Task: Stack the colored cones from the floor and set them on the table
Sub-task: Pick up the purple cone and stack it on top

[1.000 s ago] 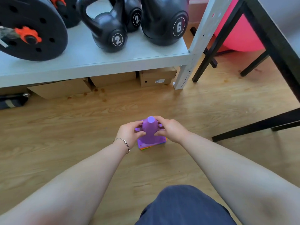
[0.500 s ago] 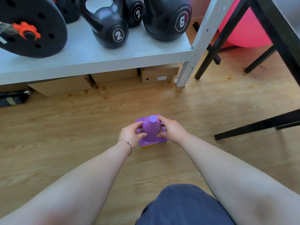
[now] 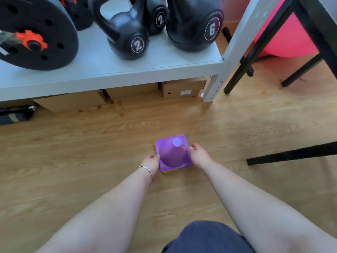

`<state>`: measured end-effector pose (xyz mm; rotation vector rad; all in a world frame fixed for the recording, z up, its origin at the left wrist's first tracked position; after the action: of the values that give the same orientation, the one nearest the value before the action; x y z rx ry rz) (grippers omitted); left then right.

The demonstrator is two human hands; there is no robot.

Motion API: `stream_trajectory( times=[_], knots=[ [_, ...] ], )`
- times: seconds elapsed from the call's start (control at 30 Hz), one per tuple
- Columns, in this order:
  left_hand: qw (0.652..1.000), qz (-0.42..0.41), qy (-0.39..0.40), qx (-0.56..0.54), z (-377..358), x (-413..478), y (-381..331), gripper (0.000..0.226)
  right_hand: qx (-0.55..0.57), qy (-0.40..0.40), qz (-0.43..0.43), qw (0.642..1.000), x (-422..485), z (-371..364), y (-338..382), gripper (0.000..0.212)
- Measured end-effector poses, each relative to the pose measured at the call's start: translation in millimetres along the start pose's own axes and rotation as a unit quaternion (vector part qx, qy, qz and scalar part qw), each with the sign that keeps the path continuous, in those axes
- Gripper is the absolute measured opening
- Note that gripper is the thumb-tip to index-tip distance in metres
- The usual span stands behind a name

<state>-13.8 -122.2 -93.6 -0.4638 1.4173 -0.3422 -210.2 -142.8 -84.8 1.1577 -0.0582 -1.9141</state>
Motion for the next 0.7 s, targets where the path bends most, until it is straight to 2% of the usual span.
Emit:
stream_trajectory(
  times=[0.1,0.23,0.3,0.5,0.7],
  knots=[
    [1.000,0.007,0.000,-0.006,-2.5,3.5,-1.8,0.057,0.015,-0.001,-0.036,0.999,5.4,-3.5,5.3,0.045],
    [0.998,0.035,-0.011,0.054,-6.4,3.4,-9.2,0.085,0.013,0.024,-0.059,0.998,13.0,-6.5,1.4,0.035],
    [0.997,0.052,0.000,0.062,-6.8,2.5,-9.2,0.090,0.016,0.038,-0.065,0.997,12.1,-9.4,-5.0,0.033],
    [0.995,0.082,0.030,0.039,-3.3,-4.6,1.1,0.084,0.043,0.050,-0.078,0.995,4.5,-13.0,-17.3,0.033],
    [0.995,0.083,0.047,-0.031,-4.8,-3.6,1.6,0.062,0.101,0.056,-0.098,0.989,1.9,-12.0,-20.5,0.031]
  ],
)
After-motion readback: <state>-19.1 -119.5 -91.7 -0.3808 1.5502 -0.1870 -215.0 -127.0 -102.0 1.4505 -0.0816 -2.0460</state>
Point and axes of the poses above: each hand's wrist, its own x-axis towards the middle knuckle, its own z-axis out of the back of the hand, y = z × x, the point moved 2 cm from there along x, towards the middle knuckle, and after that the axes turned 12 degrees about -x, right-handed, at the moved point
